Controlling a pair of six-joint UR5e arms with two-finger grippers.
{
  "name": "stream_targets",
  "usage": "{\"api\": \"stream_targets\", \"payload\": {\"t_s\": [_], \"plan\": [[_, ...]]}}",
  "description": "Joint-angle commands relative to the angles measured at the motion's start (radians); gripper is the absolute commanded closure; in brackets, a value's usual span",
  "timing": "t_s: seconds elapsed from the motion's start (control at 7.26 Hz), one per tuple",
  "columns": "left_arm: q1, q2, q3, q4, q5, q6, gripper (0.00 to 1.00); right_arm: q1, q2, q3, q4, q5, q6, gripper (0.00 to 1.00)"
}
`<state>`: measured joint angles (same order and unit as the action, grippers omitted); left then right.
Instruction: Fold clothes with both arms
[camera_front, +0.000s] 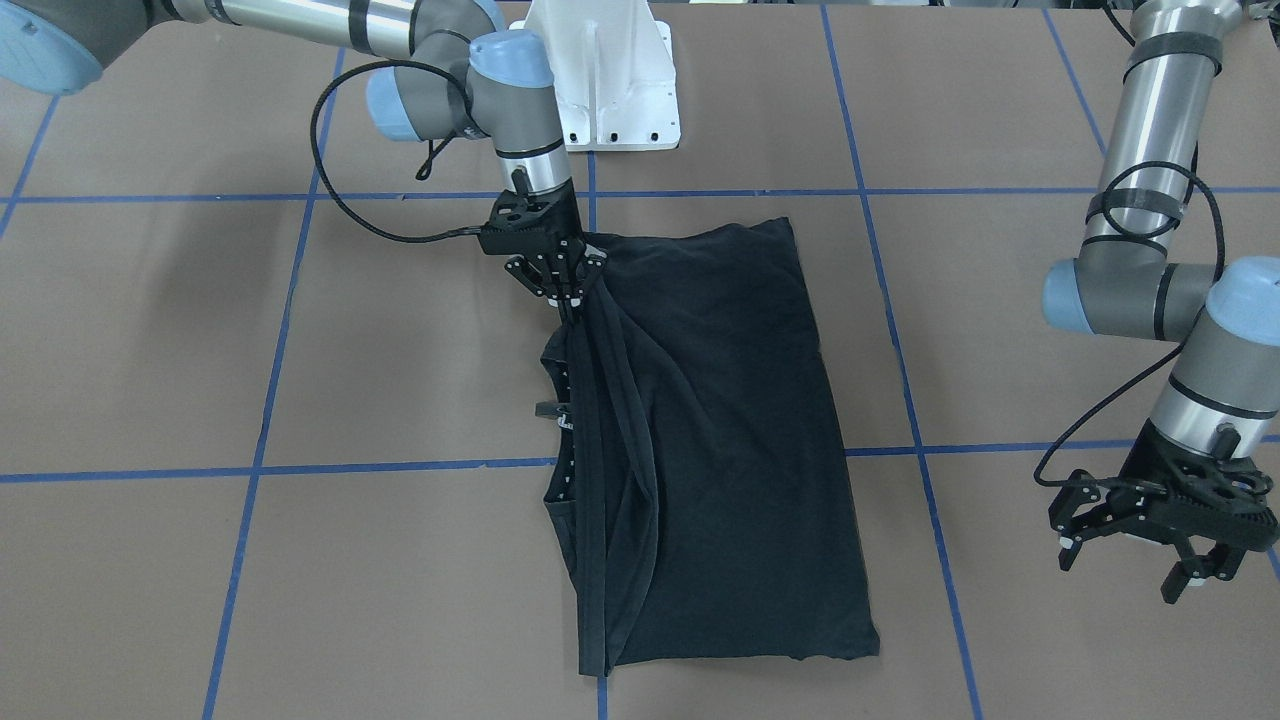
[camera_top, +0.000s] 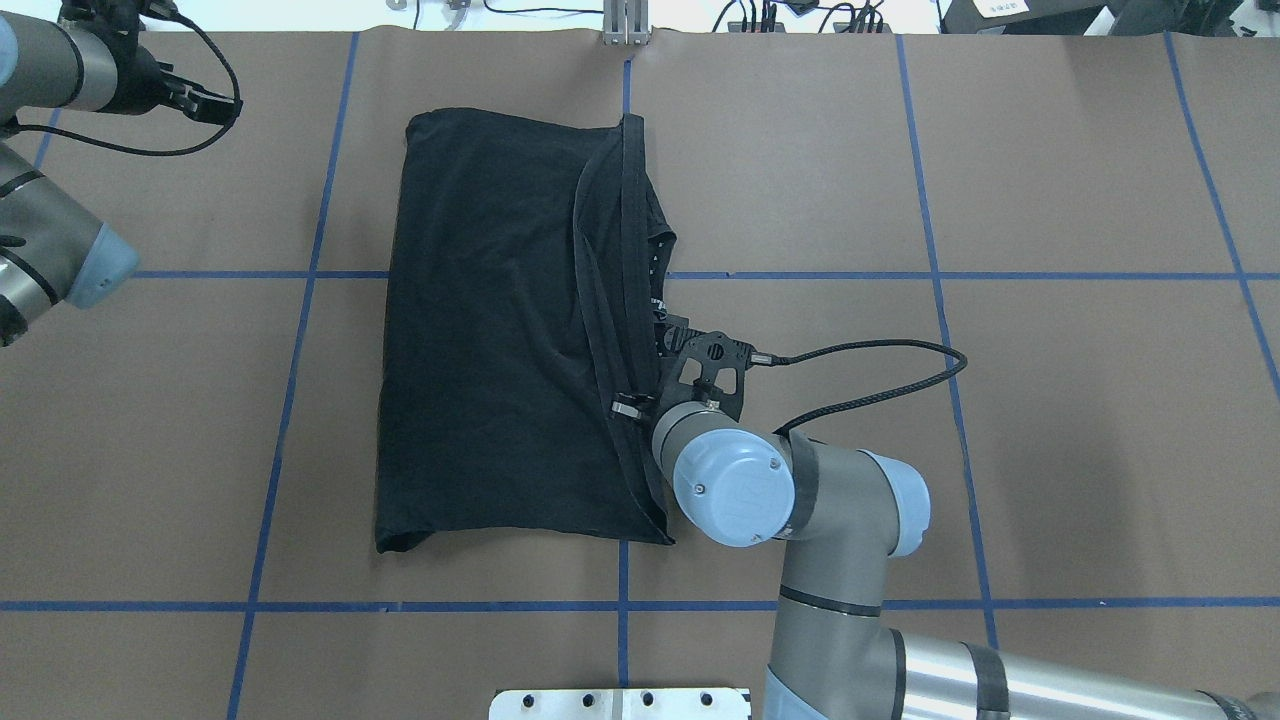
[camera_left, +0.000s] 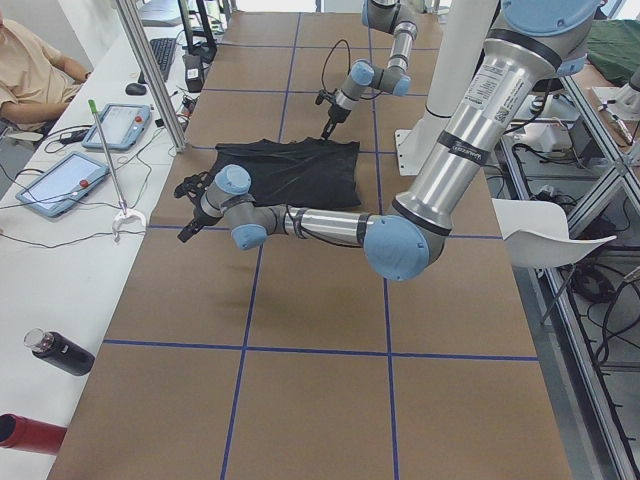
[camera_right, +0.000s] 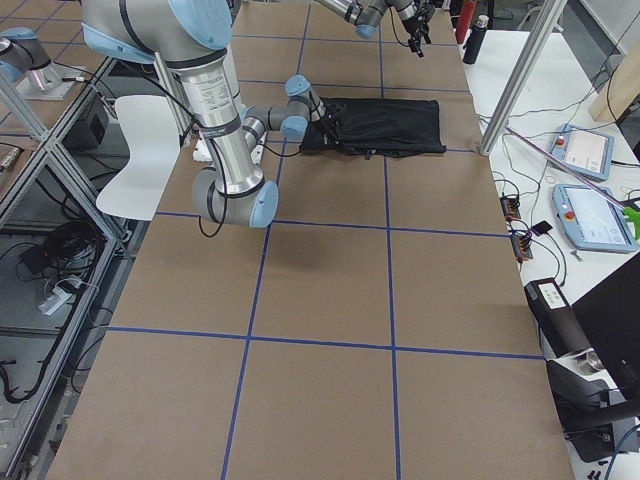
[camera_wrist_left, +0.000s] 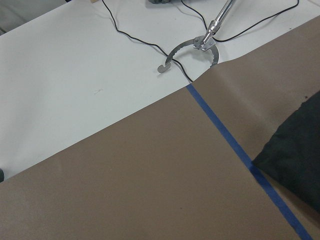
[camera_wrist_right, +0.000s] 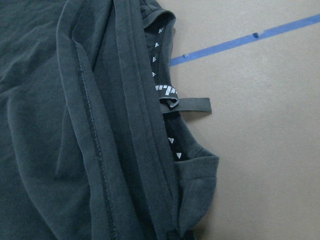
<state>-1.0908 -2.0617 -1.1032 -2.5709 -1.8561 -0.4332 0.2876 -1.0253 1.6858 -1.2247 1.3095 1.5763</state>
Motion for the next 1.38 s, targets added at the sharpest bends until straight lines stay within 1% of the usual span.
{"api": "stream_targets", "payload": {"t_s": [0.0,0.41,0.83,0.96,1.1,1.24], "plan": [[0.0,0.0,-0.003,0.0,0.0,-0.031,0.0,-0.021,-0.084,0.084,-0.002,-0.003,-0.002,1.0],[0.0,0.0,-0.004,0.0,0.0,-0.033,0.0,-0.045,-0.095,0.089,-0.016,-0.032,0.005,1.0],[0.002,-0.002,-0.004,0.0,0.0,-0.033,0.0,-0.047,-0.122,0.112,-0.021,-0.032,0.005,1.0],[0.002,-0.002,-0.004,0.0,0.0,-0.033,0.0,-0.05,-0.122,0.114,-0.024,-0.032,0.005,0.84],[0.02,-0.002,-0.001,0.0,0.0,-0.033,0.0,-0.05,-0.122,0.114,-0.027,-0.032,0.001,0.02],[0.029,-0.003,-0.003,0.0,0.0,-0.033,0.0,-0.051,-0.113,0.139,-0.071,-0.026,-0.007,0.0]]}}
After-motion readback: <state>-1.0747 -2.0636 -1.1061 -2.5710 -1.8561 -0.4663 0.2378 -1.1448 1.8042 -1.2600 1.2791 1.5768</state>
